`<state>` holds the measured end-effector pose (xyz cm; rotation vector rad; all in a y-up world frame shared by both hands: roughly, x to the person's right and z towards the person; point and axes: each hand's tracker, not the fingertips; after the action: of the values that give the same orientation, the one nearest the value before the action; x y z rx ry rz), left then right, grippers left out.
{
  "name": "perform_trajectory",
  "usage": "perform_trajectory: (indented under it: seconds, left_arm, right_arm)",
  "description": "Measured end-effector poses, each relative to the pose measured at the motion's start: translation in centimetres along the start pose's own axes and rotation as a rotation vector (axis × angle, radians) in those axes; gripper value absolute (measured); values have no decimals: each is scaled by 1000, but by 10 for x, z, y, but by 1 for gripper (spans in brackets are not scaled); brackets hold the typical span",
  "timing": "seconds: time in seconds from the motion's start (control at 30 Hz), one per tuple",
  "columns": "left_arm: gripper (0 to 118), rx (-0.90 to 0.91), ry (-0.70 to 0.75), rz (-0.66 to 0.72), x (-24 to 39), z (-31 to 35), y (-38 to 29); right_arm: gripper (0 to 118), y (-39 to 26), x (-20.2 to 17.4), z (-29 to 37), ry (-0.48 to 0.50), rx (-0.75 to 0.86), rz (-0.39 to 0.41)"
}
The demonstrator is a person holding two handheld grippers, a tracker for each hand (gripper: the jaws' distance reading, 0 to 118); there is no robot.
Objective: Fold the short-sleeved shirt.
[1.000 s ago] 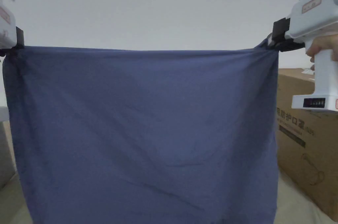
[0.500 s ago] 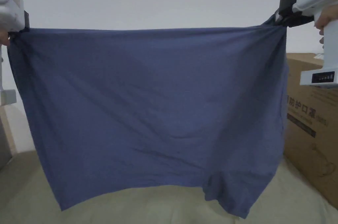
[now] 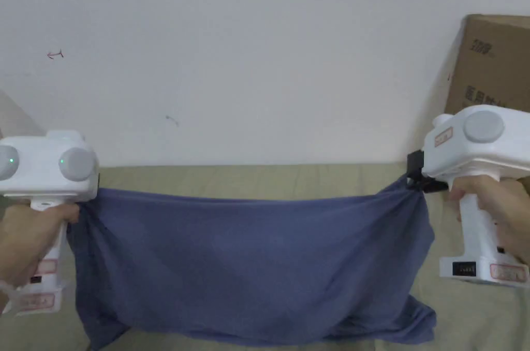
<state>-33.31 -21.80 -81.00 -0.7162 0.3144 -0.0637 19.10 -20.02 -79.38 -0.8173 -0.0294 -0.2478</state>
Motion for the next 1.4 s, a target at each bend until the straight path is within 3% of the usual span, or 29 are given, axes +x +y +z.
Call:
perform_trajectory:
  seconds: [0.13,0.17,0.23,0.37,0.63,0.73,1.07,1.17,1.33,1.4]
  left_arm:
    - [1,-95,14,-26,9,-38,-65]
    - [1,-135,21,-17,8,-41,-77]
    - [1,-172,-22,57,-1,-41,-96]
    - [1,-159,-28,74,-22,-20,-115]
    - [1,-42,-82,59,-62,96,-164]
    - [1,-27,-76,23,-79,143,-204]
    - [1,-112,-70,-6,-148,250,-347]
    - [1,-156,-102,-7,-155,264,-388]
    - [1,-211,-92,-23,-161,256,-436]
    - [1,-221,-102,31,-165,258,-446]
  right_arm:
    - [1,-51,15,-55,-44,-108,3]
    - [1,-60,19,-61,-44,-135,-29]
    - [0,-73,28,-62,44,-145,-64]
    - [1,-90,33,-29,9,-100,-17]
    - [1,-161,37,83,68,-6,44]
    - [1,-206,44,131,137,40,-3]
    - [0,-366,75,226,139,-29,-6]
    - [0,-412,82,240,91,-77,15]
    - [0,-465,100,248,101,-149,-54]
    - [1,-477,104,247,89,-170,-40]
